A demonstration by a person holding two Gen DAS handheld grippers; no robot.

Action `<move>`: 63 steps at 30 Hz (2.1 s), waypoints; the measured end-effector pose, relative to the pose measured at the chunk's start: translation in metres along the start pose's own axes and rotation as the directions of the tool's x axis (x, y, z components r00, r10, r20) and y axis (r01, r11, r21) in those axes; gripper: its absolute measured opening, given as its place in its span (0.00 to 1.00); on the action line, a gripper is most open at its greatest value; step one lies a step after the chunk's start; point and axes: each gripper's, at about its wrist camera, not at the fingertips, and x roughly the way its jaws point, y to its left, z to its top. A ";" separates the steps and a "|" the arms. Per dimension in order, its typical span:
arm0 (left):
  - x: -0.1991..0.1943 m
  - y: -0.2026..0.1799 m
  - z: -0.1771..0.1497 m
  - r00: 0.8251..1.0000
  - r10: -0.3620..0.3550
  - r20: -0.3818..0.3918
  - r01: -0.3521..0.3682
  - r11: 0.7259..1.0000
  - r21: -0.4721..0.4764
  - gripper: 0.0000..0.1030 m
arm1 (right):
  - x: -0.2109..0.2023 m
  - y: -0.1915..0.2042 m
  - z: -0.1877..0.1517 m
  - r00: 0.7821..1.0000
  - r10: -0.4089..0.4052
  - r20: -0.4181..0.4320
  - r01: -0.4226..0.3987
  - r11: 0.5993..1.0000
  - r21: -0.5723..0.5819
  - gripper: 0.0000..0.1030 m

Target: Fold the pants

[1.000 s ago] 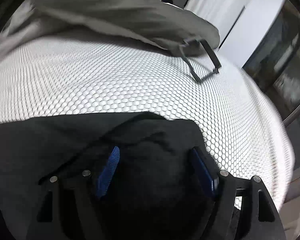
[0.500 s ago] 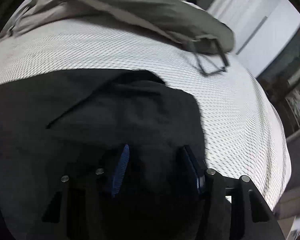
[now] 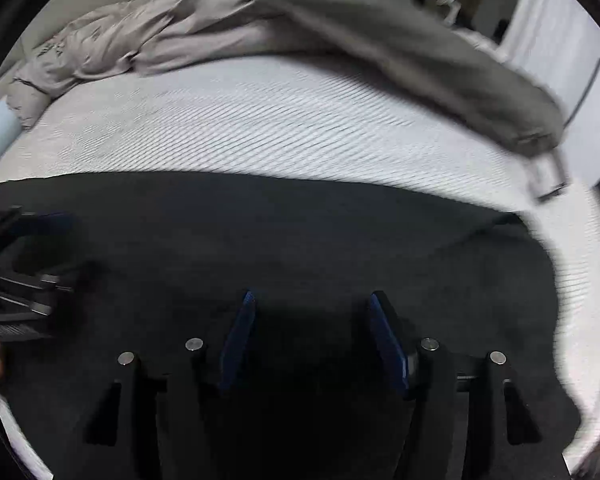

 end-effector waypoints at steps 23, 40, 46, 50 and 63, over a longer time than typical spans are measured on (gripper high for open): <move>-0.033 0.136 -0.037 0.983 0.182 0.000 -0.179 0.970 -0.164 0.55 | -0.001 0.007 -0.008 0.995 -0.098 0.020 0.099 0.987 -0.126 0.69; -0.099 0.299 -0.104 0.950 0.311 0.011 -0.270 0.841 -0.469 0.36 | -0.005 -0.020 -0.019 0.993 -0.116 0.031 0.119 0.988 -0.098 0.71; -0.115 0.344 -0.129 0.877 0.473 -0.081 -0.441 0.727 -0.527 0.11 | -0.007 -0.020 -0.020 0.992 -0.122 0.030 0.124 0.988 -0.093 0.71; -0.133 0.312 -0.132 0.962 0.264 0.072 -0.201 0.859 -0.472 0.20 | -0.013 -0.014 -0.021 0.993 -0.103 0.052 0.109 0.988 -0.109 0.71; -0.138 0.235 -0.121 0.960 0.256 0.113 -0.199 0.907 -0.372 0.35 | -0.024 0.025 -0.025 0.993 0.099 0.057 -0.088 0.981 -0.172 0.71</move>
